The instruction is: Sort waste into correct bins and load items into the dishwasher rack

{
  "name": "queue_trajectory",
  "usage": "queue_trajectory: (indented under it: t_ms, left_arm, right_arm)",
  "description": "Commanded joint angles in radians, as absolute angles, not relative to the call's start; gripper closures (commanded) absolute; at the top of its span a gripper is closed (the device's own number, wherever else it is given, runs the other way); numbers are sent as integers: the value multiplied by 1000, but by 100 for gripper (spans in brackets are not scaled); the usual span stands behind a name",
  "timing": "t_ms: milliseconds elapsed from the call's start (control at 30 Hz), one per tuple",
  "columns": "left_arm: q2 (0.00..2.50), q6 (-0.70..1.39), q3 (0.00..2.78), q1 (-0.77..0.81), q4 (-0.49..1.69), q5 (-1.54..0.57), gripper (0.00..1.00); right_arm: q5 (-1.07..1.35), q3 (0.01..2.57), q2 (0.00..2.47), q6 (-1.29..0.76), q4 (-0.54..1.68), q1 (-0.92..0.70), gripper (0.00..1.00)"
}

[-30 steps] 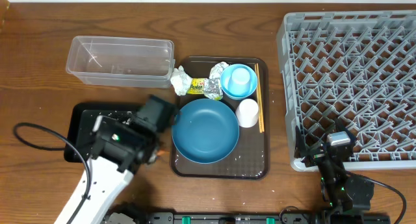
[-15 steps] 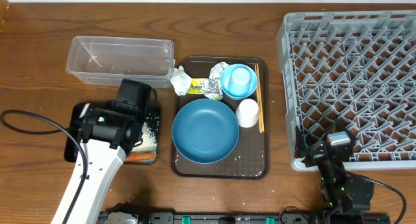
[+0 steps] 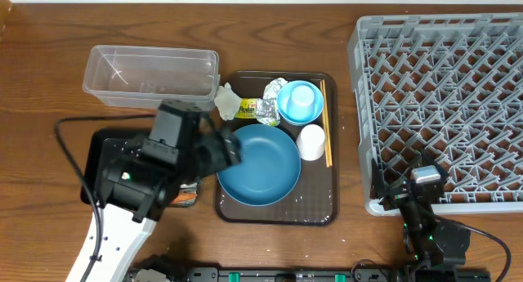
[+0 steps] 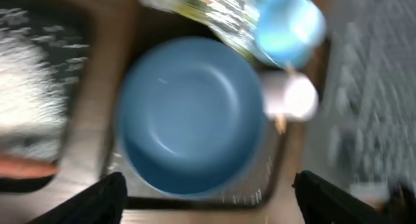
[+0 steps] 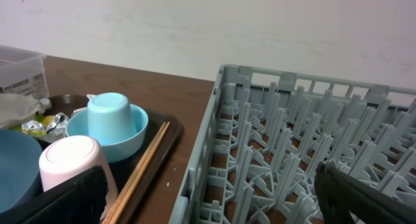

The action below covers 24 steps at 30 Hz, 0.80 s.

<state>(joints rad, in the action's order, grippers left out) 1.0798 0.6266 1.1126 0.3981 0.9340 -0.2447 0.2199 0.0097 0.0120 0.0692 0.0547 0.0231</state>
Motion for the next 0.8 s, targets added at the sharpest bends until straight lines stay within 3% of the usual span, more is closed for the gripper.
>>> queue_trajectory:
  t_ms: [0,300,767]
  left_arm:
    - [1119,461,1139,468,949,-331,13]
    - [1339,423,1165,533,1056,-210,13]
    - [1341,489,1247,534,989,-158,5]
  right_arm:
    - [218,6,7,57,55,32,1]
    - [218,6,7,57,55,32,1]
    - [218,6,7,57,55,32,1]
